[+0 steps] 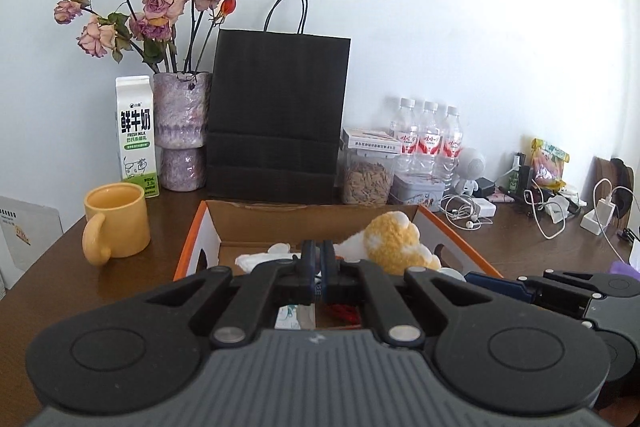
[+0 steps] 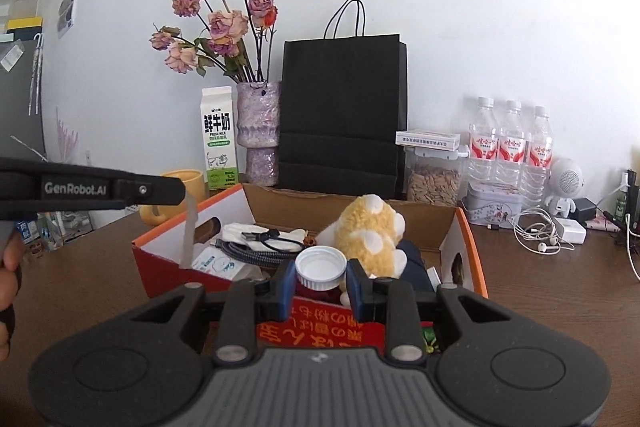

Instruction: Organize objects

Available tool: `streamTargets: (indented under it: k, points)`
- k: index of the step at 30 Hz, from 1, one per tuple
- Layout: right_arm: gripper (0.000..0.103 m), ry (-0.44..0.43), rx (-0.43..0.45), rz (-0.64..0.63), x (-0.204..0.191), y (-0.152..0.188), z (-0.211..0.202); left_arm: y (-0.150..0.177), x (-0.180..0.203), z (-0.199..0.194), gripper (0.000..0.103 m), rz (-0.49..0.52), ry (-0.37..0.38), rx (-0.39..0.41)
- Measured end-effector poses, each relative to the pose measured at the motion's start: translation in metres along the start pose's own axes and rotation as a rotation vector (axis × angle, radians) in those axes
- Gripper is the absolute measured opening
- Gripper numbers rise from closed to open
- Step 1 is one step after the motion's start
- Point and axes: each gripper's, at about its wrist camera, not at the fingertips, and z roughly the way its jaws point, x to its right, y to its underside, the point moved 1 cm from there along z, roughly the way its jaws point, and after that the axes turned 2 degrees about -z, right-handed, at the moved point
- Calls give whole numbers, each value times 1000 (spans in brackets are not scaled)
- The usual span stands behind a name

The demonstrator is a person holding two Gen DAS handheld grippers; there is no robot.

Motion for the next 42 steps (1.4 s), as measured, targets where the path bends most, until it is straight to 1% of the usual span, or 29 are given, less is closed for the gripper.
streamTargets:
  k: [5, 10, 15, 19, 20, 21, 22, 23, 24, 25, 26, 27, 28, 29, 31, 34, 37, 42]
  points:
    - [26, 6, 15, -21, -4, -21, 20, -11, -5, 23, 3, -12, 13, -4]
    - [26, -4, 21, -8, -3, -34, 45, -18, -6, 46, 3, -11, 27, 2]
    - [26, -17, -1, -17, -3, -36, 70, -18, -13, 67, 3, -22, 30, -10]
    - [26, -16, -34, -32, -4, -30, 83, -12, -19, 82, 4, -23, 19, -50]
    - [27, -11, -42, -36, -4, -28, 85, -10, -21, 85, 5, -18, 14, -62]
    - [31, -6, -49, -38, -4, -26, 86, -8, -21, 86, 6, -12, 6, -66]
    - [41, -1, -54, -40, -4, -24, 87, -7, -22, 86, 9, -1, -4, -64]
    - [49, 5, -56, -41, -4, -23, 86, -6, -22, 85, 23, 10, -15, -60]
    - [66, 8, -52, -41, -4, -22, 85, -6, -24, 84, 38, 17, -25, -57]
    - [82, 11, -44, -42, -4, -22, 83, -5, -25, 82, 77, 20, -42, -48]
    - [97, 25, -39, -45, -4, -22, 81, -5, -26, 79, 103, 23, -60, -24]
    - [103, 44, -35, -53, -4, -22, 80, -5, -27, 74, 103, 30, -89, 13]
    - [103, 61, -30, -60, -5, -22, 79, -5, -27, 70, 103, 41, -115, 34]
    - [103, 79, -31, -64, -4, -22, 77, -6, -27, 68, 103, 48, -133, 36]
    - [103, 98, -37, -61, -3, -23, 75, -7, -27, 64, 103, 48, -142, 22]
    - [103, 103, -33, -47, 1, -22, 63, -6, -27, 54, 103, 42, -150, 6]
    - [103, 101, -39, -28, 4, -19, 45, -3, -27, 39, 103, 37, -155, -12]
    - [103, 81, -48, 7, 5, -12, 3, 9, -25, 10, 103, 32, -136, -74]
